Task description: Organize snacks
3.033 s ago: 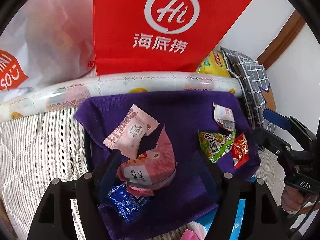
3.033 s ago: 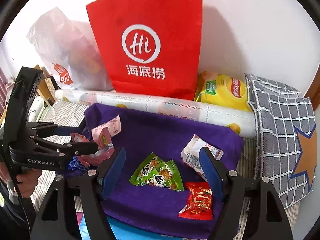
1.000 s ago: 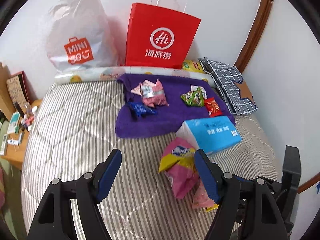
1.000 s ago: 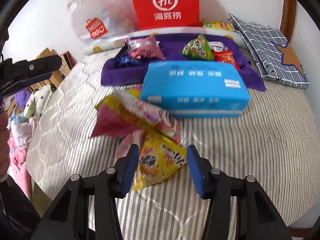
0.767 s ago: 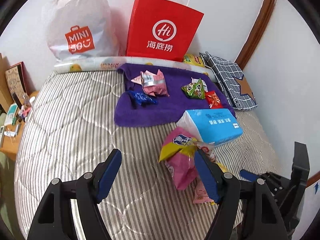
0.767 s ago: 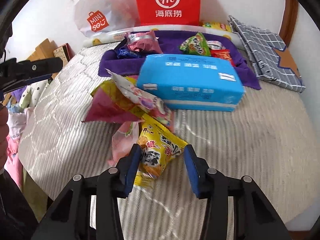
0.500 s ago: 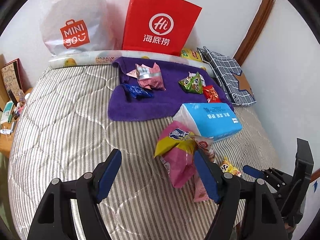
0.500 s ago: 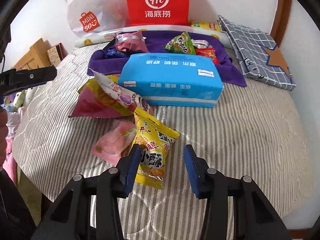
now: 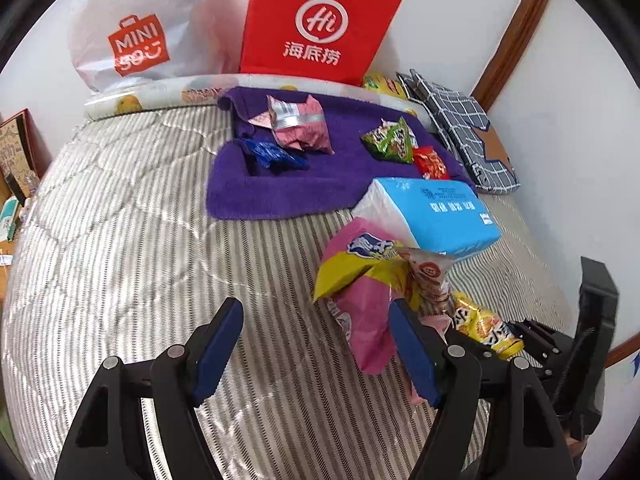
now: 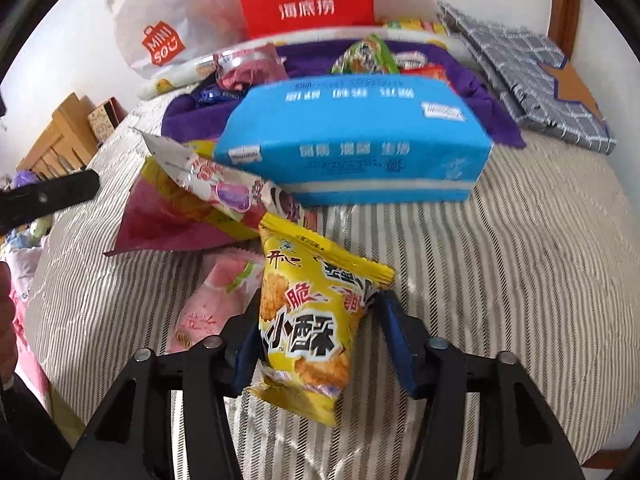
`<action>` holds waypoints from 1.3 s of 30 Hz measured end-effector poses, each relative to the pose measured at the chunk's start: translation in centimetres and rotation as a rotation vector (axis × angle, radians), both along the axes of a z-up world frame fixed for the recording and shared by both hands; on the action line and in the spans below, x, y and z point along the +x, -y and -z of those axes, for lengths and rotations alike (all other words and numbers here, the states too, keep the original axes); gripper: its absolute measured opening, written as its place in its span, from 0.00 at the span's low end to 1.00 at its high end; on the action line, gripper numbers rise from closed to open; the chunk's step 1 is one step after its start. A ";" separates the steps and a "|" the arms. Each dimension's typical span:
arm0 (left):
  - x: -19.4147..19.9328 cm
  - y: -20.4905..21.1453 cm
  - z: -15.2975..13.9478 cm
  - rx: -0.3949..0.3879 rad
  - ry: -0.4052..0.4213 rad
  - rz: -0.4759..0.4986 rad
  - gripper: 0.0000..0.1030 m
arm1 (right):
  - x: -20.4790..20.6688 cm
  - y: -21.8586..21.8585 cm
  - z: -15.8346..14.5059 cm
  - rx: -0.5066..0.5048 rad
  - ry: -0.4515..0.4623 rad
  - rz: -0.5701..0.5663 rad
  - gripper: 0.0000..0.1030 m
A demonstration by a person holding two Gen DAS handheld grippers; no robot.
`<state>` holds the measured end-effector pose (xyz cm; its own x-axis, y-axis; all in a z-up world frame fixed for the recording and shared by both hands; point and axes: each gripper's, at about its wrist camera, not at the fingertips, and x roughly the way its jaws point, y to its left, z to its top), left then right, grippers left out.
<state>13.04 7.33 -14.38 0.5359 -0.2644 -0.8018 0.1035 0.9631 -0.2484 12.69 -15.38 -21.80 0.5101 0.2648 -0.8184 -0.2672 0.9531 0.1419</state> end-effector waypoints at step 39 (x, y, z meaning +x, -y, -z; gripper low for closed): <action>1.1 2.0 1.3 0.050 -0.033 0.028 0.46 | -2.7 6.5 -3.6 0.017 0.130 0.079 0.37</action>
